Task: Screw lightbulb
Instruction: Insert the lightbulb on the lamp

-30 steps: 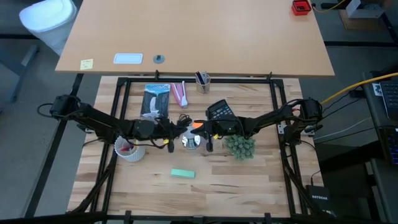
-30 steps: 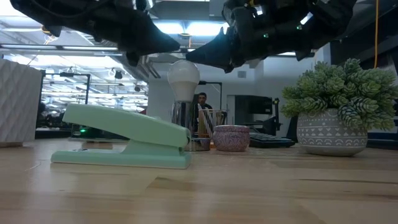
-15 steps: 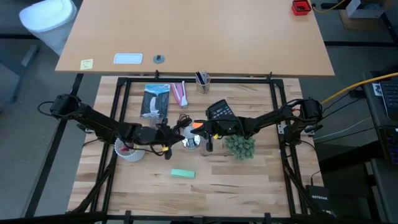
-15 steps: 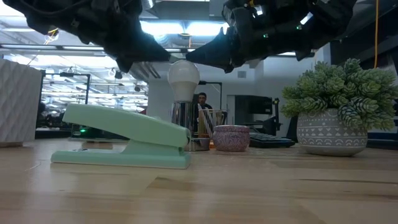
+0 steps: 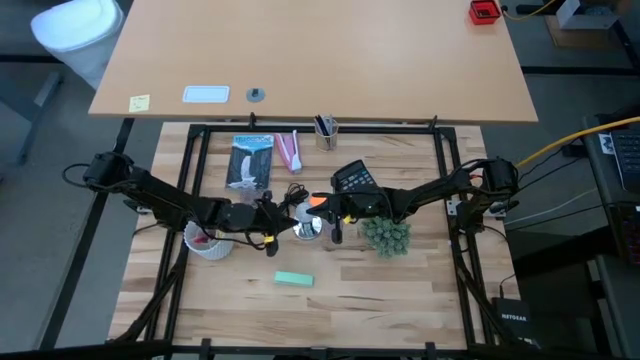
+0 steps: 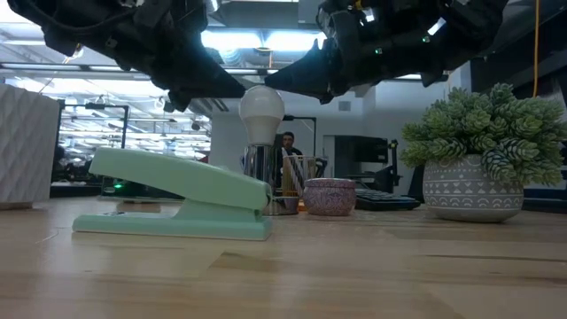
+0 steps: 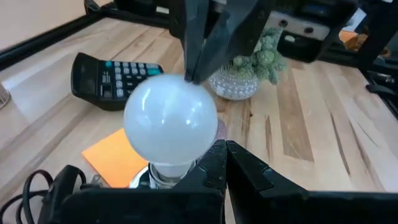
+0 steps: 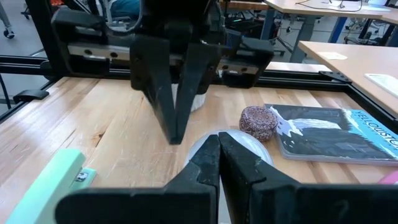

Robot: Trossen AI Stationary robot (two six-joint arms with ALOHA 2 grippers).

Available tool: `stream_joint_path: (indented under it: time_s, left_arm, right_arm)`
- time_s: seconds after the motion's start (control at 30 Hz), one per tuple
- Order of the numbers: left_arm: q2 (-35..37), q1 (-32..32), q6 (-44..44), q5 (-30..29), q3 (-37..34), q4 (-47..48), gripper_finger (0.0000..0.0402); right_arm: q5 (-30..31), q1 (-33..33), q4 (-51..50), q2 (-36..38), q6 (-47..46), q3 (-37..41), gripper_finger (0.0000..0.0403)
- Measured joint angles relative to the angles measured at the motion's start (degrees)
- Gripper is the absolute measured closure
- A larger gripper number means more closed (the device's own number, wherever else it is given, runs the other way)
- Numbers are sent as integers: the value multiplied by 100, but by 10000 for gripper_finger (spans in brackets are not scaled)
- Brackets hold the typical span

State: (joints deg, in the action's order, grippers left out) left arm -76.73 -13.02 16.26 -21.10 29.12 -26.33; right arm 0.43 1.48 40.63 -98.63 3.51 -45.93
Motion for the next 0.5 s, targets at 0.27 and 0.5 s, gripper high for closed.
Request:
stream_joint_path:
  time_s: [0.27, 0.5]
  left_arm:
    - [-72, 4, 30, -218, 0, -23, 402]
    - [-72, 9, 30, -372, 0, 20, 401]
  right_arm:
    - [0, 0, -3, 0, -13, 2, 391]
    - [4, 0, -12, 0, -17, 2, 391]
